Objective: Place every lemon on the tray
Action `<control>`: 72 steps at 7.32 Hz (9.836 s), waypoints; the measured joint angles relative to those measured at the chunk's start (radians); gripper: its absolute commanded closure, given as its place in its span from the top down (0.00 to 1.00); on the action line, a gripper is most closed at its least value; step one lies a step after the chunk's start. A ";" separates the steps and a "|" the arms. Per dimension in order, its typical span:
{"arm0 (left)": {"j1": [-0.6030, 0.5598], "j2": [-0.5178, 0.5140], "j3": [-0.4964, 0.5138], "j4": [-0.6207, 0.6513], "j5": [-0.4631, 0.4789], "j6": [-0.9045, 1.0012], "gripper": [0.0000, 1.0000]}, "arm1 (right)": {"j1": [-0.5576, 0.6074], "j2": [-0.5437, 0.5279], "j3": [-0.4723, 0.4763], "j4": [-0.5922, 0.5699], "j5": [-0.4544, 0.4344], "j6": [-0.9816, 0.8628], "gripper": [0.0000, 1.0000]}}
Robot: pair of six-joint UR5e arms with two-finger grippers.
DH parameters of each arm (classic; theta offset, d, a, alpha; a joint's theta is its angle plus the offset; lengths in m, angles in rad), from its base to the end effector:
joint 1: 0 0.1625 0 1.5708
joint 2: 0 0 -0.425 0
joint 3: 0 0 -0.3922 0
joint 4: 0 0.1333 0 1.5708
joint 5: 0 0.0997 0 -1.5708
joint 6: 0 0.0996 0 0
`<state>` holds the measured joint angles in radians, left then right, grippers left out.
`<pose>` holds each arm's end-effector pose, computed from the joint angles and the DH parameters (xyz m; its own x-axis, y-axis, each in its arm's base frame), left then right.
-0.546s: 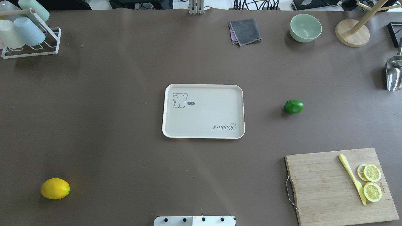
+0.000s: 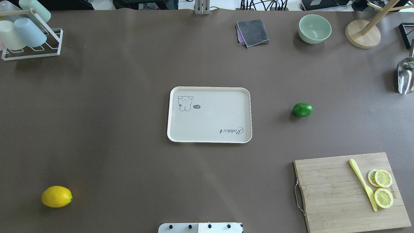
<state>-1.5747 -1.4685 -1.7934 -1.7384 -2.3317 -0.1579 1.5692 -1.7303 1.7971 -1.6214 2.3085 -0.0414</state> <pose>-0.0664 -0.4618 0.5791 0.7154 0.0398 -0.6976 0.1177 0.9772 0.1764 0.0656 -0.4248 0.6280 0.7393 -0.0534 0.6713 0.0322 0.9985 0.0440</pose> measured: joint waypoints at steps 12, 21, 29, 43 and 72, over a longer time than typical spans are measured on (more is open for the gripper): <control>0.014 -0.007 0.000 -0.004 -0.003 0.001 0.98 | 0.000 0.007 0.002 0.006 0.002 0.000 1.00; 0.115 -0.058 0.078 -0.215 -0.032 -0.055 0.98 | -0.301 0.216 0.032 0.116 0.093 0.295 1.00; 0.386 0.109 0.074 -0.797 -0.036 -0.401 0.98 | -0.733 0.326 -0.028 0.567 -0.236 0.559 1.00; 0.680 0.185 0.074 -1.035 -0.025 -0.404 0.98 | -0.749 0.370 -0.220 0.723 -0.176 0.299 0.00; 1.040 0.059 0.070 -1.417 0.031 -0.628 0.25 | -0.860 0.774 -0.175 0.277 -0.239 0.965 0.00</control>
<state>-0.5343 -1.4098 -1.7232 -3.1555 -2.3011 -0.7864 0.7090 -0.9561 1.6217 -1.3442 2.0693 0.9234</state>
